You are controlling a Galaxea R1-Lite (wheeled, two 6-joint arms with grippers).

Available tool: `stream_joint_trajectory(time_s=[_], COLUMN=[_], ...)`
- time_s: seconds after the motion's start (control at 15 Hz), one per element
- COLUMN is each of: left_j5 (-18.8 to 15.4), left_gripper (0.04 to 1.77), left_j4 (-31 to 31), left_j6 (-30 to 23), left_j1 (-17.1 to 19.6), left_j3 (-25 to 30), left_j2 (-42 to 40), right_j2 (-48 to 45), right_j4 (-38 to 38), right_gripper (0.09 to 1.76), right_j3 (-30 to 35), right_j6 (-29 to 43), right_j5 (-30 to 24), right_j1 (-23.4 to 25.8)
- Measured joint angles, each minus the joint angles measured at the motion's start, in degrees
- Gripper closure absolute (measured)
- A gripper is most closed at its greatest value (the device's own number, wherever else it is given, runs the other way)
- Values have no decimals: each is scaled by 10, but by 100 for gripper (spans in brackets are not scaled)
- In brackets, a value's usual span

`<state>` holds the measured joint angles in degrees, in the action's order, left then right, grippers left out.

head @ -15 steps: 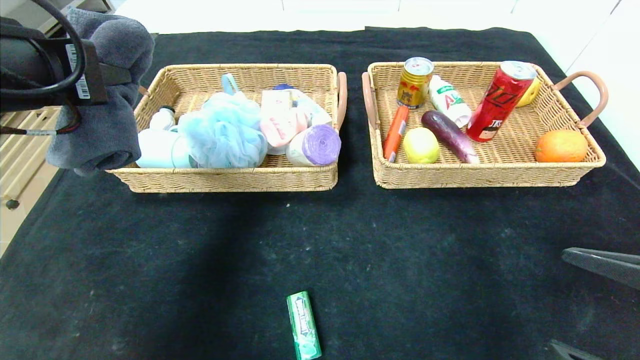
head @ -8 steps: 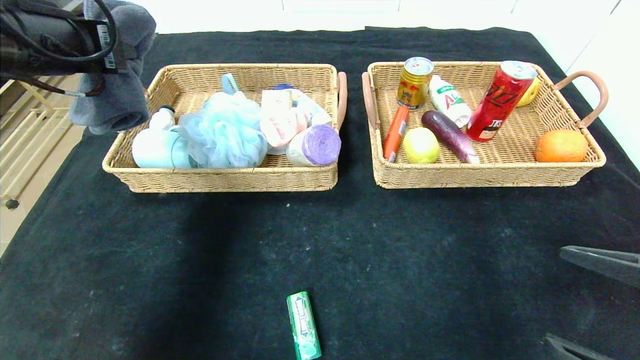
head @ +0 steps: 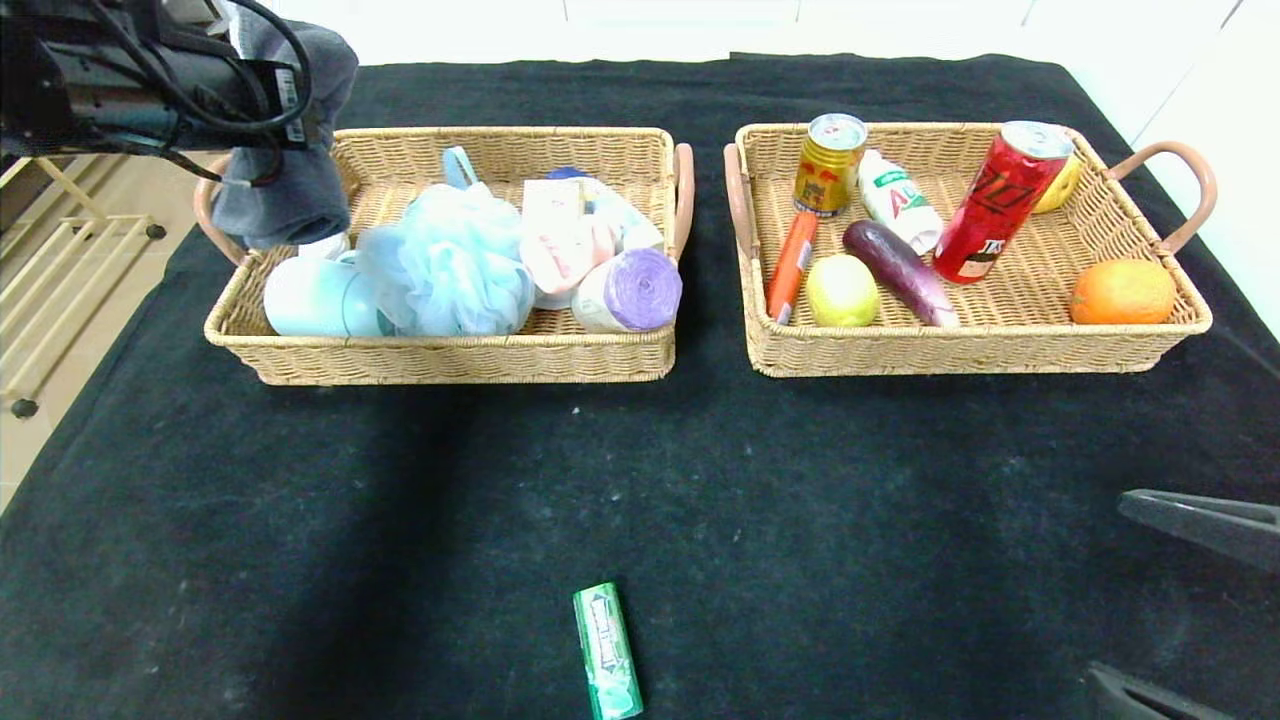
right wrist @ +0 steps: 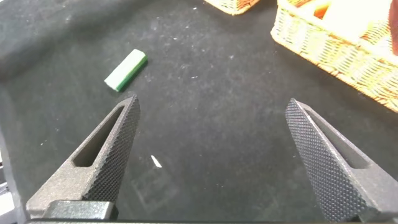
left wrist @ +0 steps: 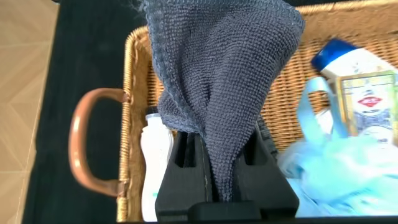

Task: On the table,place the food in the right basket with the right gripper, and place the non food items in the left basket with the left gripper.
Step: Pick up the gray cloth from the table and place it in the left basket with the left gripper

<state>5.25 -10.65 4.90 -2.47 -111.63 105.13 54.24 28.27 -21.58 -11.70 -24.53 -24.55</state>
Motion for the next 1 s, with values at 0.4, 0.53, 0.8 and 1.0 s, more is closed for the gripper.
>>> stream_joint_trajectory(time_s=[0.4,0.53,0.8,1.0], left_j5=[-8,-8,-6,0], left_gripper=[130,103,66,47], left_j4=[42,43,43,42], left_j6=[20,19,18,18], left_j1=[8,7,2,0], left_j3=[-5,-6,-6,-6], left_j2=[50,53,53,47], right_j2=[1,1,2,5], right_j4=[0,0,0,0], right_gripper=[14,14,14,14], right_j3=[-3,-3,-3,-1], right_j6=[1,1,1,0], right_j5=[0,0,0,-1], right_j1=[12,12,12,12])
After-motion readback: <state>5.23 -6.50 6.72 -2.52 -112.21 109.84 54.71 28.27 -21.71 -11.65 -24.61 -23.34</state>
